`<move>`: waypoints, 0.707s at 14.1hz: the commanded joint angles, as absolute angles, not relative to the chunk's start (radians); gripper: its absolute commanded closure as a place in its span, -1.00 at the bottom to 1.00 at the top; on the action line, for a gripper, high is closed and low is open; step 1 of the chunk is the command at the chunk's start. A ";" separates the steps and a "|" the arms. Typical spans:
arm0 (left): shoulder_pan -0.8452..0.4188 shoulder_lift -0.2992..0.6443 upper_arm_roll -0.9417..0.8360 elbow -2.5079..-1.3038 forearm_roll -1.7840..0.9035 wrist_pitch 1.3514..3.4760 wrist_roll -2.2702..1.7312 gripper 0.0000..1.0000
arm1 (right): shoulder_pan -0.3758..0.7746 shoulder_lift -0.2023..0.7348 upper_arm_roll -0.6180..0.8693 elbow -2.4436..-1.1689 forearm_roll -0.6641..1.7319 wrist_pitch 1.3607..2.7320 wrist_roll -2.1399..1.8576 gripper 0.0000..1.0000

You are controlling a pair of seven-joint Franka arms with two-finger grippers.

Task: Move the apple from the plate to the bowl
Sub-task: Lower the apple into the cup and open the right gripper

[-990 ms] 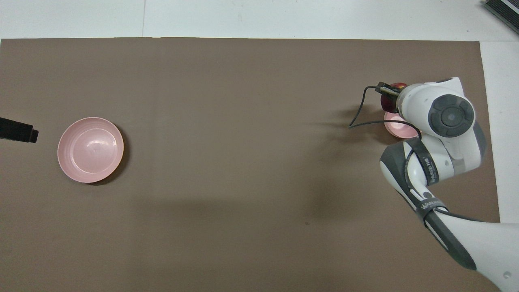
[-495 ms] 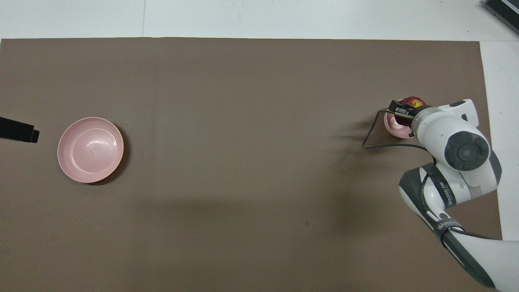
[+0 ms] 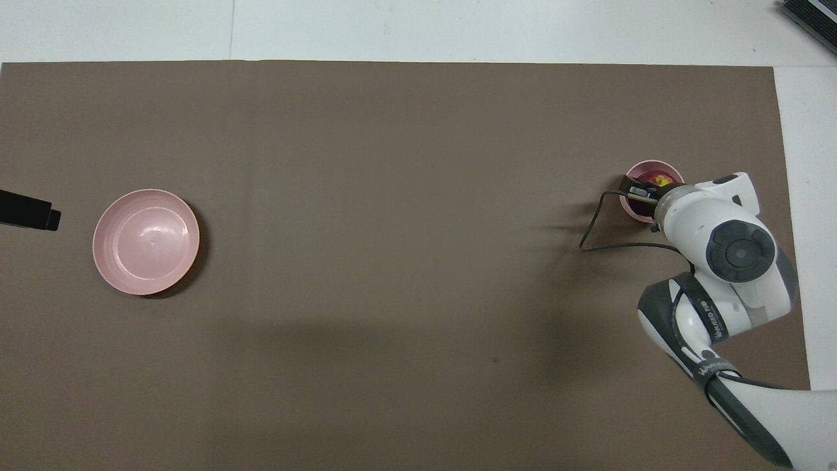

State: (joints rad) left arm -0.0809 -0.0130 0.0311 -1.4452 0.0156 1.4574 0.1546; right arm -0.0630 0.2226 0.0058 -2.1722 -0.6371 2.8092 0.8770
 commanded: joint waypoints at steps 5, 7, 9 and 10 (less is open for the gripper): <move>-0.069 -0.043 0.031 -1.479 -0.012 1.448 0.052 -1.00 | -0.081 0.201 0.012 -2.178 -0.663 2.787 0.870 -0.96; -0.071 -0.038 0.034 -1.480 -0.018 1.434 0.055 -1.00 | -0.081 0.193 0.015 -2.174 -0.663 2.763 0.862 -1.00; -0.072 -0.034 0.034 -1.483 -0.020 1.434 0.077 -1.00 | -0.078 0.187 0.018 -2.161 -0.646 2.740 0.858 -1.00; -0.072 -0.034 0.034 -1.485 -0.023 1.434 0.096 -1.00 | -0.074 0.177 0.020 -2.161 -0.646 2.718 0.857 -1.00</move>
State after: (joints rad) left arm -0.0747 -0.0162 0.0319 -1.4610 -0.0059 1.4411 0.0731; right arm -0.0675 0.2053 0.0061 -2.1636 -0.6372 2.7641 0.8727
